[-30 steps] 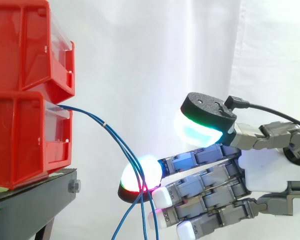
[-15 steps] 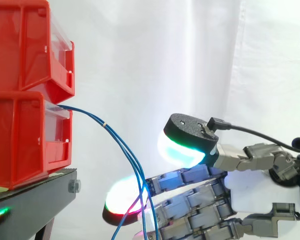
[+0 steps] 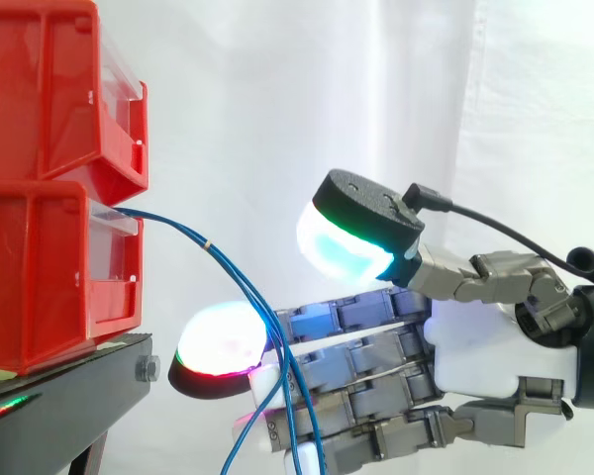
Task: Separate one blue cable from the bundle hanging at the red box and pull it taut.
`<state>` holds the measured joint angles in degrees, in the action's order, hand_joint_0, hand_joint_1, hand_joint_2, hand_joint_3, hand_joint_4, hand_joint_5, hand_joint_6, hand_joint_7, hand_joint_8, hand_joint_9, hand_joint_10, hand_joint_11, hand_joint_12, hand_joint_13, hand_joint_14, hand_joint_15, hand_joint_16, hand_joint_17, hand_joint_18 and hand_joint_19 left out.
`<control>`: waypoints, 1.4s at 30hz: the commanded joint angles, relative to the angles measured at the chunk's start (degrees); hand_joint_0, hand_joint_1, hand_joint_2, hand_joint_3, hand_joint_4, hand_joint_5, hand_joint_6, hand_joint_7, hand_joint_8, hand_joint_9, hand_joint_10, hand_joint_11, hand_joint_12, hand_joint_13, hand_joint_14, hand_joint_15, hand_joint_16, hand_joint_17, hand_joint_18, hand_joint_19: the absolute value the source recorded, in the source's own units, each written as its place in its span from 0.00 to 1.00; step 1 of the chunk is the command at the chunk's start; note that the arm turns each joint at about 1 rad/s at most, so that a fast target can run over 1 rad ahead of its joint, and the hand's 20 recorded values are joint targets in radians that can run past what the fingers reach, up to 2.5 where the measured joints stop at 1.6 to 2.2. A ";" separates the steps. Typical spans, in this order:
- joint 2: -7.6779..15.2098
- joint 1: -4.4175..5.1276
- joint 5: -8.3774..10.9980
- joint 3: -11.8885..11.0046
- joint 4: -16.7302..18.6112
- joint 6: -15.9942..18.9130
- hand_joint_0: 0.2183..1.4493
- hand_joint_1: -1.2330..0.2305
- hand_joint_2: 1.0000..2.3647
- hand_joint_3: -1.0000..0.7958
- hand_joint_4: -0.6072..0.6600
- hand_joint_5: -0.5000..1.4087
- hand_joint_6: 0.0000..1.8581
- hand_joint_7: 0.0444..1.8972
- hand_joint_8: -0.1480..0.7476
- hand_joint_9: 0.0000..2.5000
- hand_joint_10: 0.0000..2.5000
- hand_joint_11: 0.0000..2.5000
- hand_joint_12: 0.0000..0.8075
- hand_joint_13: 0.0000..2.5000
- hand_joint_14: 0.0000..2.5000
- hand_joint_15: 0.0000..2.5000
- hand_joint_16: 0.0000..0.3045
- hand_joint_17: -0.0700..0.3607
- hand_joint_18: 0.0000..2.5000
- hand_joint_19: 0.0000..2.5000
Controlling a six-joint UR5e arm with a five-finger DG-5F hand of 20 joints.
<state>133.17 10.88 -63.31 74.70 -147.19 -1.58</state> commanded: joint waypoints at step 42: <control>-0.01 0.45 -9.90 -0.08 2.78 4.74 0.38 0.34 0.01 0.34 0.68 0.19 0.27 0.48 0.53 0.46 0.01 0.30 0.40 0.42 0.01 0.22 0.09 0.31 0.28 0.19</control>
<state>133.16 11.34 -72.17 74.62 -144.36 2.02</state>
